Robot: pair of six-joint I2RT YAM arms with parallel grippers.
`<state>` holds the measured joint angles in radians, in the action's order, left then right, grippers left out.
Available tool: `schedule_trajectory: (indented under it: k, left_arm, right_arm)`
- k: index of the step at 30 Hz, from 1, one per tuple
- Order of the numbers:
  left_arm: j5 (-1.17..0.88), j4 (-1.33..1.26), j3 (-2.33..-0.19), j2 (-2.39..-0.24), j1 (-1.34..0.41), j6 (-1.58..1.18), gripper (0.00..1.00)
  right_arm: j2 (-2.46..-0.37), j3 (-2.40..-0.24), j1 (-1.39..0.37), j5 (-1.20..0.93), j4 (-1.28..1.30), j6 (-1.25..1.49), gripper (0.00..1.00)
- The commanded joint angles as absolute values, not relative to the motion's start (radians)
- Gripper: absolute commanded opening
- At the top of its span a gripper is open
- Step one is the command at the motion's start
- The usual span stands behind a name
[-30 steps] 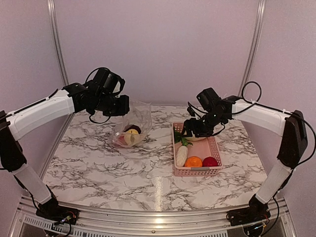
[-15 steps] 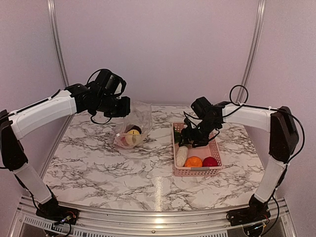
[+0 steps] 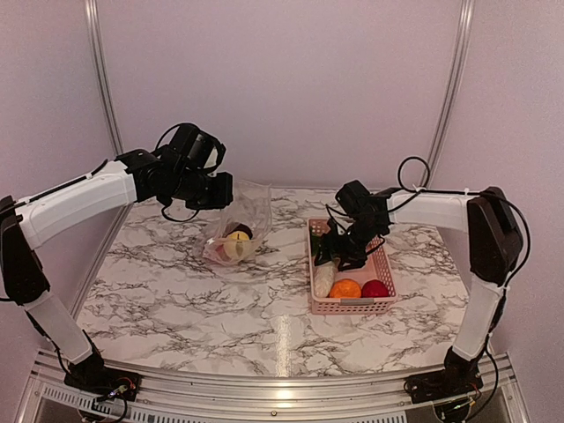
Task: Place the food in the zip-top bag and seal the zipper
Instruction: Pick up the fake vegetable from the bin, then place the fake vegetable in the zipper food storage bag.
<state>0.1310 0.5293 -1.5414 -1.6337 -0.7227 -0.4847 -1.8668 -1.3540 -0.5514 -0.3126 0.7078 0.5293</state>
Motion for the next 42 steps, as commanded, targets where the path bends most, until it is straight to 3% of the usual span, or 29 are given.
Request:
schedule_trajectory:
  k: [1, 10, 17, 33, 42]
  left_arm:
    - [0.123, 0.551, -1.525, -1.609, -0.719, -0.472, 0.0]
    - [0.115, 0.552, -1.521, -1.603, -0.719, -0.488, 0.0]
    - [0.114, 0.556, -1.511, -1.593, -0.719, -0.492, 0.0]
    - [0.112, 0.53, -1.512, -1.603, -0.719, -0.495, 0.0]
    - [0.079, 0.491, -1.536, -1.65, -0.72, -0.523, 0.0]
  right_arm:
    - [-1.896, -1.356, -0.546, -0.311, 0.661, 0.569, 0.74]
    - [-1.956, -1.346, -0.545, -0.308, 0.607, 0.588, 0.7]
    - [-1.943, -1.338, -0.545, -0.29, 0.593, 0.591, 0.59]
    - [-1.68, -1.376, -0.546, -0.19, 0.586, 0.55, 0.44]
    - [-1.617, -1.569, -0.573, -0.145, 0.597, 0.483, 0.43]
